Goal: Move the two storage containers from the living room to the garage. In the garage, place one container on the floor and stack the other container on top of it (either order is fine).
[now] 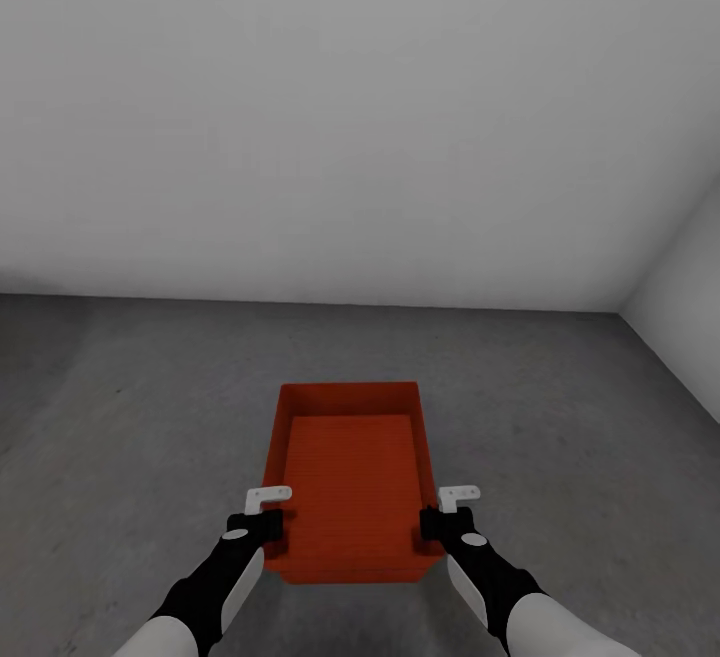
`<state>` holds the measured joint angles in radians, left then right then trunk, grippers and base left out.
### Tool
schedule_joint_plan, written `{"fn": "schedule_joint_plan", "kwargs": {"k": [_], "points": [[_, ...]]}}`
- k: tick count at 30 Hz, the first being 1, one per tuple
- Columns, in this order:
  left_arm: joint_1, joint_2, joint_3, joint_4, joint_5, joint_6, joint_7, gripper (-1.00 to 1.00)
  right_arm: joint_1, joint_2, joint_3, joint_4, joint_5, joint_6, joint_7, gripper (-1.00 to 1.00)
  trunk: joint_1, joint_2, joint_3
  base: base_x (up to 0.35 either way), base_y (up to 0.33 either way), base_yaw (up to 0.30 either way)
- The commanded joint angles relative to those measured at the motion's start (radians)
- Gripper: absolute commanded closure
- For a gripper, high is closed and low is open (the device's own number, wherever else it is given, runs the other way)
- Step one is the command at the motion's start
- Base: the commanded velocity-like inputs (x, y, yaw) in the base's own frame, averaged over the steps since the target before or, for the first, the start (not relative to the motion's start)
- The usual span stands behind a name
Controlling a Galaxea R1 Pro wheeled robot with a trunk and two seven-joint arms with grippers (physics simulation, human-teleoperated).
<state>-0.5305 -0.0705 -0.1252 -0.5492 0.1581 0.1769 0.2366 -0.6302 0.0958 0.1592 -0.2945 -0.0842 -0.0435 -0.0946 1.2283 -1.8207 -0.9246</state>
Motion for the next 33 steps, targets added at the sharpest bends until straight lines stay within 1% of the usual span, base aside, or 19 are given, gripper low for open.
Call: {"fn": "schedule_joint_plan", "kwargs": {"k": [1,33], "points": [[-0.001,0.002,0.006,-0.031,-0.001,0.006,0.014,1.0,0.0,-0.011,-0.015,0.003,-0.011,-0.004,-0.086,1.0,0.0,0.0,-0.001,0.0,0.0,0.0],[-0.001,0.002,0.006,-0.023,0.0,0.006,0.013,1.0,0.0,-0.011,-0.015,0.003,-0.009,-0.004,-0.085,1.0,0.0,0.0,-0.001,0.013,0.0,0.0]]}}
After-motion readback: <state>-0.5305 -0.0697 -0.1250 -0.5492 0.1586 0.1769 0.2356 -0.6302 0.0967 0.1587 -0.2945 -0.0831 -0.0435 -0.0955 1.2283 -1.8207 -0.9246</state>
